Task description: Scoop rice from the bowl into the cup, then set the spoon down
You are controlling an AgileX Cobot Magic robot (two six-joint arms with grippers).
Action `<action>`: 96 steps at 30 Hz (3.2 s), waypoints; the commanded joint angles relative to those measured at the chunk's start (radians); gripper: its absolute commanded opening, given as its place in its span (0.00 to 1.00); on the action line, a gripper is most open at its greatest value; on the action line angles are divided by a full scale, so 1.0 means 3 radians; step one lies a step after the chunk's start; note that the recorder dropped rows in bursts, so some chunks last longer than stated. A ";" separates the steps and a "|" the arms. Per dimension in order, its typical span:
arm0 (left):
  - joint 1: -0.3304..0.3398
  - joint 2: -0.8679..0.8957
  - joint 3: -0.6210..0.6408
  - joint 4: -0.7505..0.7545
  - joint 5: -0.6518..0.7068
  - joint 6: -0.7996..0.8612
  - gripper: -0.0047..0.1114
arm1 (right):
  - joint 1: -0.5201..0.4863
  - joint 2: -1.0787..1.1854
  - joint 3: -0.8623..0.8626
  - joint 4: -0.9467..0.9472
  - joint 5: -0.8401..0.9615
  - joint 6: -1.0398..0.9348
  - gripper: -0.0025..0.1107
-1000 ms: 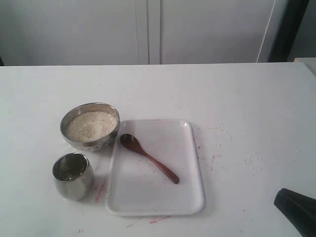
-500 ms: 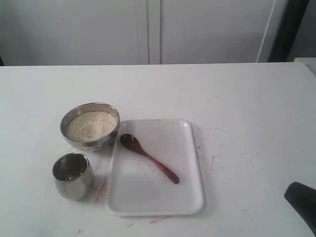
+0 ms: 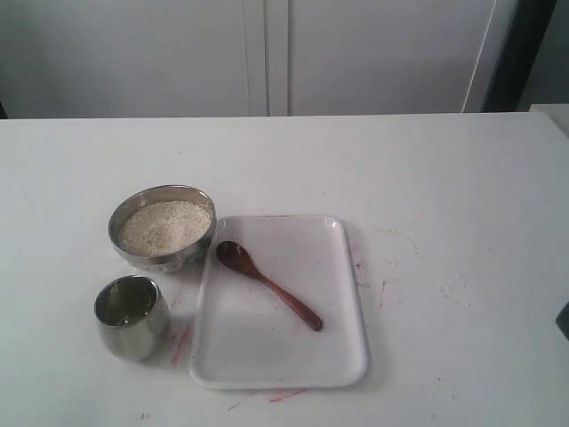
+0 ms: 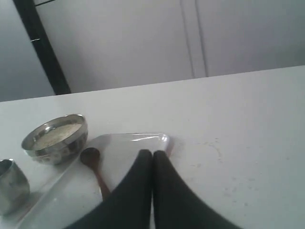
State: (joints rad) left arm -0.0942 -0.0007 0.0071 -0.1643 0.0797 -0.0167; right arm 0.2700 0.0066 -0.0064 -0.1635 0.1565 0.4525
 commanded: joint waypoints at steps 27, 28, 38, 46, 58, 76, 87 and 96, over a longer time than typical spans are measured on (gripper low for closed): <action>0.0005 0.0002 -0.0024 -0.0022 -0.0011 -0.0006 0.16 | -0.1266 -0.0022 0.0021 -0.0641 0.0631 -0.0013 0.02; 0.0005 0.0002 -0.0024 -0.0022 -0.0011 -0.0006 0.16 | -0.1266 -0.0022 0.0021 -0.0647 0.0632 -0.0013 0.02; 0.0005 0.0002 -0.0024 -0.0022 -0.0011 -0.0006 0.16 | -0.1195 -0.0022 0.0021 -0.1115 0.0632 -0.0013 0.02; 0.0005 0.0002 -0.0024 -0.0022 -0.0011 -0.0006 0.16 | -0.1134 -0.0022 0.0021 -0.1122 0.0638 -0.0026 0.02; 0.0005 0.0002 -0.0024 -0.0022 -0.0011 -0.0006 0.16 | -0.1134 -0.0022 0.0021 -0.1051 0.0645 -0.0026 0.02; 0.0005 0.0002 -0.0024 -0.0022 -0.0011 -0.0006 0.16 | -0.1134 -0.0022 0.0021 -0.1051 0.0651 -0.0026 0.02; 0.0005 0.0002 -0.0024 -0.0022 -0.0011 -0.0006 0.16 | -0.1134 -0.0022 0.0021 -0.1051 0.0651 -0.0026 0.02; 0.0005 0.0002 -0.0024 -0.0022 -0.0011 -0.0006 0.16 | -0.1134 -0.0022 0.0021 -0.1051 0.0651 -0.0026 0.02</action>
State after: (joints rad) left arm -0.0942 -0.0007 0.0071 -0.1643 0.0797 -0.0167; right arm -0.0705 0.0066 -0.0064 -0.4767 0.3506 0.4505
